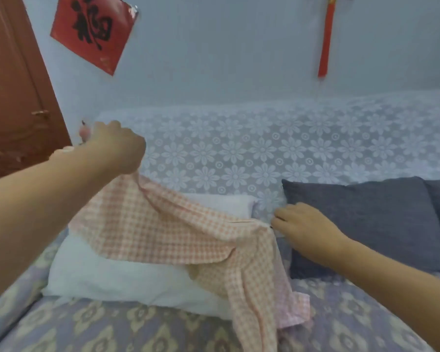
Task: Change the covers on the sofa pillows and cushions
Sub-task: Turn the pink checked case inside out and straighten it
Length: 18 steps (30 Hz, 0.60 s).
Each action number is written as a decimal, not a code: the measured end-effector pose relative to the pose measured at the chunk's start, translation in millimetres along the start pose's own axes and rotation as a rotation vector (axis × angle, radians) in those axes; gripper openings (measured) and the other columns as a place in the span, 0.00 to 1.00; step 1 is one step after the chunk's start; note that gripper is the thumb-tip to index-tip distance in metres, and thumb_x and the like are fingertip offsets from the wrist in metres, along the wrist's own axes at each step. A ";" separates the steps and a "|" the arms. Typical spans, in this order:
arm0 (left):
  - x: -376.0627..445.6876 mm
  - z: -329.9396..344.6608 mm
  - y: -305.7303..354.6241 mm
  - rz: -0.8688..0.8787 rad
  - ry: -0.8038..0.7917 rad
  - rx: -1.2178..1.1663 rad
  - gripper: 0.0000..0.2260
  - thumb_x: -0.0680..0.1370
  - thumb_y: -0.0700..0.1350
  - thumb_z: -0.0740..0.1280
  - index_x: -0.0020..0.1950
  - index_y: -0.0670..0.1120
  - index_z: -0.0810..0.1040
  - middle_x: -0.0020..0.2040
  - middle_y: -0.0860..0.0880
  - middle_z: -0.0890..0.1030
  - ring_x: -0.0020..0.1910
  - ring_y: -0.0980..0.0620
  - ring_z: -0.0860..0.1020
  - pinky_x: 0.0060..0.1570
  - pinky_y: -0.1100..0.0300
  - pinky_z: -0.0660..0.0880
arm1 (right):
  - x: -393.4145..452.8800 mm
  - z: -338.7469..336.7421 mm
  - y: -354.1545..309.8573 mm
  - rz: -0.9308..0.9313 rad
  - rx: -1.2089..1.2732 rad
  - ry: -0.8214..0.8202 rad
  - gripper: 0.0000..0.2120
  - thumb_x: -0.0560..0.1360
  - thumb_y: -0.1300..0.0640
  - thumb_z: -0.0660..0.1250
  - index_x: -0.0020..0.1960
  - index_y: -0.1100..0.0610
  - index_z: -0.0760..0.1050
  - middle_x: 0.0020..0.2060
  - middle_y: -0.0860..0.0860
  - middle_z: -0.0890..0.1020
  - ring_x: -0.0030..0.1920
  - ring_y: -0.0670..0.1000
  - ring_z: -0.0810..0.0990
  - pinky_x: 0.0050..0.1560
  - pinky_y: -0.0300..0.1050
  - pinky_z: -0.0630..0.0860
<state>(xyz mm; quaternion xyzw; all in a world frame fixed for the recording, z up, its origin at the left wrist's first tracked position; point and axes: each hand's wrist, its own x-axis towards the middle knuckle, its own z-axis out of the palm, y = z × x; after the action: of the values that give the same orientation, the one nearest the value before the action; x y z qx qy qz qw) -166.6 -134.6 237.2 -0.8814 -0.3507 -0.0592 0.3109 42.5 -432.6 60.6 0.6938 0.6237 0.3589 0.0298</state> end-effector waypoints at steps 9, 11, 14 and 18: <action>-169.8 159.7 221.7 0.334 -0.304 -1.329 0.03 0.79 0.48 0.72 0.51 0.55 0.83 0.45 0.59 0.83 0.46 0.64 0.80 0.52 0.57 0.77 | -38.8 36.9 -105.8 0.081 0.460 -0.113 0.08 0.75 0.60 0.65 0.37 0.52 0.73 0.31 0.50 0.75 0.28 0.53 0.73 0.28 0.49 0.73; -187.2 178.4 227.9 0.228 -0.309 -1.471 0.08 0.79 0.41 0.71 0.45 0.55 0.84 0.42 0.60 0.84 0.44 0.62 0.82 0.51 0.58 0.78 | -49.3 34.5 -120.1 0.367 0.770 -0.190 0.10 0.78 0.58 0.65 0.38 0.52 0.79 0.34 0.48 0.82 0.33 0.50 0.78 0.34 0.48 0.76; -204.7 180.6 230.2 0.181 -0.257 -1.580 0.08 0.78 0.41 0.72 0.47 0.55 0.82 0.45 0.59 0.83 0.47 0.57 0.81 0.51 0.63 0.76 | -59.9 31.2 -143.3 0.809 1.299 -0.244 0.06 0.75 0.62 0.73 0.41 0.52 0.84 0.38 0.50 0.86 0.41 0.52 0.85 0.47 0.52 0.82; -212.3 178.6 231.8 0.355 -0.193 -1.523 0.08 0.76 0.48 0.69 0.55 0.56 0.81 0.51 0.59 0.80 0.53 0.60 0.79 0.53 0.69 0.72 | -59.1 18.2 -165.5 1.059 1.552 -0.157 0.07 0.73 0.67 0.73 0.40 0.57 0.84 0.37 0.53 0.86 0.39 0.50 0.84 0.41 0.42 0.81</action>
<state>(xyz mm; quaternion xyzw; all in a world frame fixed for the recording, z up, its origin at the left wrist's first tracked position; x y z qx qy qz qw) -193.6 -282.7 -91.5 -0.8958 -0.0930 -0.1561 -0.4056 -85.4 -441.2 -61.1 0.7351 0.2882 -0.2378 -0.5657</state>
